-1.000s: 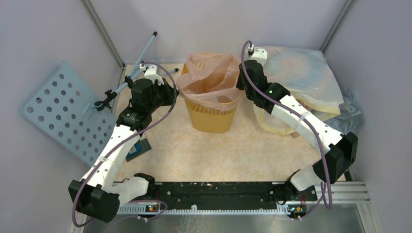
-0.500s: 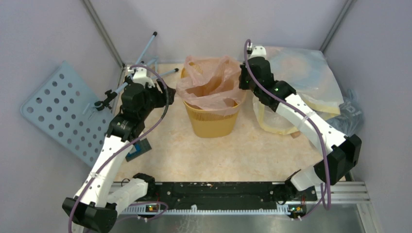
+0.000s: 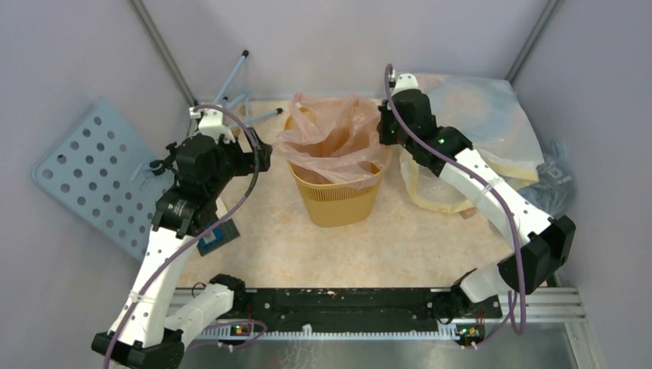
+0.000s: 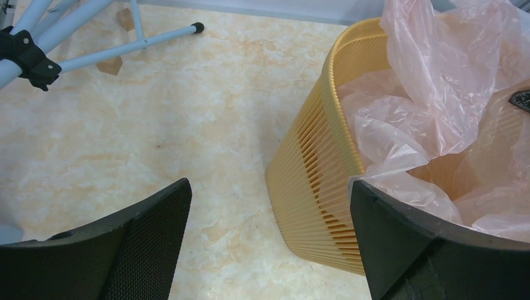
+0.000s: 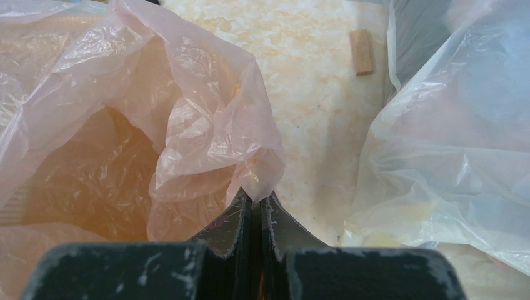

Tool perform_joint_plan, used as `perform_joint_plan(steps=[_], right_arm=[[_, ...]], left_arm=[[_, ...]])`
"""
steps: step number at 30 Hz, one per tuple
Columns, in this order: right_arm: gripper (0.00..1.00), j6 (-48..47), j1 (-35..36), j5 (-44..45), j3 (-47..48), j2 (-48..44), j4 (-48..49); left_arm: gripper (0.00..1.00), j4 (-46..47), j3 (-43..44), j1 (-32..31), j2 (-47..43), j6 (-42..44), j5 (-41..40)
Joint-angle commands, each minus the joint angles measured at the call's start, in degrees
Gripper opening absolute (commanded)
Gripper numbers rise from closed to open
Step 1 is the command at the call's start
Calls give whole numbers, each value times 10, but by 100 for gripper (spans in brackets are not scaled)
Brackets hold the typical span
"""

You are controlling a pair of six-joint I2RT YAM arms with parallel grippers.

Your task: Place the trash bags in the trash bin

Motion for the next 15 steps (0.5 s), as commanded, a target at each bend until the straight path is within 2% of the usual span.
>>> perform_joint_plan(steps=[1,5,10,15], right_arm=[[0,-20,-4,-27,28,-22,-17],[0,-22,-4,-26,30,-19,-20],[0,-22,-4,-27,35,-14,-20],[0,-23,-4,-27,36,-8,-19]], left_arm=[[99,-33,57,5,8,22,-15],[99,-40,79,5,-1,47,12],[98,-60,69,5,10,36,105],[99,-59,25,5,-5,24,99]])
